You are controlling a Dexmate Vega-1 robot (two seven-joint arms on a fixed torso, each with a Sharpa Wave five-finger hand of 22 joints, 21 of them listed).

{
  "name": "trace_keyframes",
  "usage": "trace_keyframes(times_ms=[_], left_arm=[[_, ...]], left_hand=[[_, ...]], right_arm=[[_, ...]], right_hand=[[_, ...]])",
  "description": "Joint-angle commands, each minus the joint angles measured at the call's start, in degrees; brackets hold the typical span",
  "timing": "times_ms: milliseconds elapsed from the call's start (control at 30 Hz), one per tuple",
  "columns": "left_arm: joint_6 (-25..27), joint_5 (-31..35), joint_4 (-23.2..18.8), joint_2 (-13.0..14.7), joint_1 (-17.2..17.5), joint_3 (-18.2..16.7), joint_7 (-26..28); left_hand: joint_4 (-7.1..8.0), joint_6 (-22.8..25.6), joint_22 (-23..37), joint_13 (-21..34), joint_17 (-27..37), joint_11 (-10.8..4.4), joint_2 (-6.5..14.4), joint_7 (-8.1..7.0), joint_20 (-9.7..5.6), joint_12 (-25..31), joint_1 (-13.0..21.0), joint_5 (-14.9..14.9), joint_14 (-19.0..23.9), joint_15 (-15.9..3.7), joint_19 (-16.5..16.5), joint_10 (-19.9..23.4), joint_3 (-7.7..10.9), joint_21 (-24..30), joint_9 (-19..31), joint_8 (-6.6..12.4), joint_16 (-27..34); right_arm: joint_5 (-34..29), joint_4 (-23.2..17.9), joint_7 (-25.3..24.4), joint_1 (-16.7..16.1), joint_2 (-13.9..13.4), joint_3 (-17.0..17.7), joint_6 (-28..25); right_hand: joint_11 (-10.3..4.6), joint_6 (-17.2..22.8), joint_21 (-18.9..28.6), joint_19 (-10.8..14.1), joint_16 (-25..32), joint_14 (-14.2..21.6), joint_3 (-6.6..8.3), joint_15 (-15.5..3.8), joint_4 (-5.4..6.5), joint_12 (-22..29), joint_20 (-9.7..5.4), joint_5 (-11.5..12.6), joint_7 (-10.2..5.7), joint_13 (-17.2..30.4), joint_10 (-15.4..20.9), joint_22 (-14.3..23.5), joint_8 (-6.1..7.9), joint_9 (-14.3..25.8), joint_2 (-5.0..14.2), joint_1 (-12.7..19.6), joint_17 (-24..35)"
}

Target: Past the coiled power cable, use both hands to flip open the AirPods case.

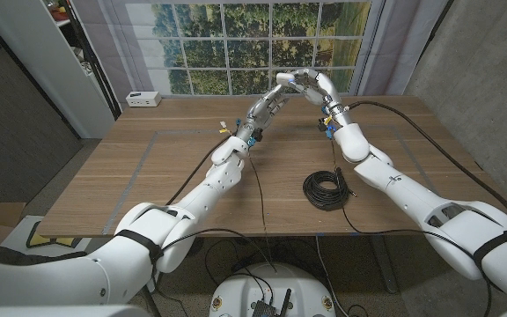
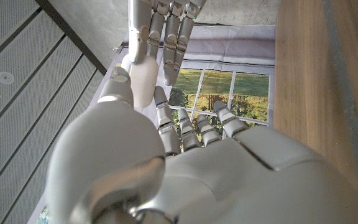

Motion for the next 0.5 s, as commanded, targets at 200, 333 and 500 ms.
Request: trace_keyframes(times_ms=[200,333,500], left_arm=[[1.2,13.7,-12.9,11.3,1.2,7.1,15.1],[2.6,16.2,-14.9,13.0,1.2,8.2,18.2],[4.9,19.9,-17.8,15.4,1.2,9.5,22.0]], left_hand=[[0.25,0.5,0.2,0.3,0.3,0.76,0.0,1.41,0.90,0.3,-0.9,0.6,0.4,0.44,0.0,0.3,-0.69,0.2,-0.3,-0.46,0.4],[0.28,1.5,0.3,0.4,0.3,0.81,0.3,2.12,1.17,0.4,-0.9,0.7,0.8,0.58,0.4,0.6,-0.71,0.4,-0.4,-0.29,0.6],[0.26,3.3,0.3,0.4,0.3,0.68,0.6,3.32,1.29,0.8,-0.9,0.8,1.7,0.69,0.9,1.5,-0.72,0.6,-0.7,-0.01,0.9]], right_arm=[[6.7,-3.6,6.2,-1.8,-0.1,2.6,-3.6],[9.5,-3.9,8.2,-2.1,0.1,3.2,-4.3],[10.6,-3.6,9.1,-2.2,0.5,3.6,-3.7]], right_hand=[[-3.03,6.9,0.2,0.7,1.0,2.0,1.23,-10.18,-0.29,4.6,0.04,0.3,-6.32,6.1,3.2,0.2,-0.57,7.6,0.65,0.8,1.4],[-3.03,6.8,0.1,0.6,0.9,2.1,1.45,-10.16,-0.27,5.2,0.04,0.3,-6.16,6.8,3.1,0.2,-0.67,7.9,0.70,0.8,1.6],[-2.98,6.8,0.1,0.5,0.8,2.1,1.60,-10.09,-0.26,5.6,0.25,0.3,-6.12,7.4,2.8,0.2,-0.80,8.1,0.67,0.8,1.9]])
